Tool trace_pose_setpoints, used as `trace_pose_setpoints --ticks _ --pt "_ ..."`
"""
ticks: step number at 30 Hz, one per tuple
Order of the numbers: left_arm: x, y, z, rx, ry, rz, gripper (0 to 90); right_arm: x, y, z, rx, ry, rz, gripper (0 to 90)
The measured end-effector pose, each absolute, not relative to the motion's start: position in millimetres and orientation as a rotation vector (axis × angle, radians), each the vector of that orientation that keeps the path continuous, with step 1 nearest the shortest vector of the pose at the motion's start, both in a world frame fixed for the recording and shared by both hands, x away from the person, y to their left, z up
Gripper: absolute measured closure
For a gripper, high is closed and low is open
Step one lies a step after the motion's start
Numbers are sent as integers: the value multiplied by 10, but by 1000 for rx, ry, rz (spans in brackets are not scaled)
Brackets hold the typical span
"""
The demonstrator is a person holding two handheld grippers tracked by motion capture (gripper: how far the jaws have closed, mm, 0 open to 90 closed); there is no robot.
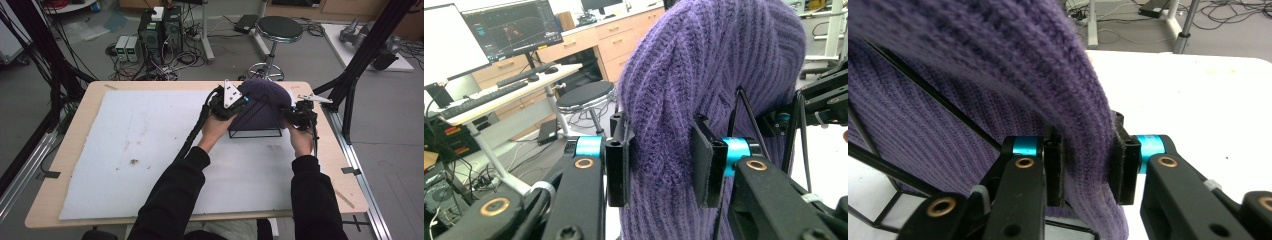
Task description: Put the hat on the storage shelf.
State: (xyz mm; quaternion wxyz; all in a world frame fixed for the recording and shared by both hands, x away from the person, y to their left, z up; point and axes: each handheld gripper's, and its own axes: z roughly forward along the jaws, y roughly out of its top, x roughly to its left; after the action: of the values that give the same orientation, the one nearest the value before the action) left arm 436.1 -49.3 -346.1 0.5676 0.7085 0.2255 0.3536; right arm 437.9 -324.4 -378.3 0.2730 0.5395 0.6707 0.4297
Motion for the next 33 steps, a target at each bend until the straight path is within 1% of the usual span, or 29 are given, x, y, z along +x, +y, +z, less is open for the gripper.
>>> trace_pose_setpoints --ticks 6,8,10,13,17,18,21,25,30,33 --pt "4369 -472 -3457 1662 555 828 574 4343 -3247 -3751 1458 1775 1165 646" --pt "4365 -459 -3451 1658 562 812 530 4312 -3249 -3728 1459 1752 1171 623" --pt "4361 -444 -3438 1654 576 793 471 4282 -3248 -3704 1468 1731 1170 576" --pt "4351 -413 -3419 1646 583 780 411 4248 -3234 -3678 1468 1713 1137 500" --pt "4328 -362 -3413 1633 585 782 366 4205 -3216 -3651 1485 1697 1085 337" --pt "4322 -346 -3415 1630 587 779 359 4200 -3221 -3650 1495 1696 1084 303" --pt "4307 -295 -3417 1628 588 781 340 4167 -3265 -3640 1519 1688 1092 257" --pt "4285 -208 -3402 1623 596 789 338 4101 -3342 -3616 1538 1652 1118 201" --pt "4231 -51 -3346 1618 602 809 329 3982 -3425 -3576 1526 1569 1242 131" --pt "4170 67 -3326 1605 610 826 322 3914 -3435 -3535 1501 1536 1295 120"
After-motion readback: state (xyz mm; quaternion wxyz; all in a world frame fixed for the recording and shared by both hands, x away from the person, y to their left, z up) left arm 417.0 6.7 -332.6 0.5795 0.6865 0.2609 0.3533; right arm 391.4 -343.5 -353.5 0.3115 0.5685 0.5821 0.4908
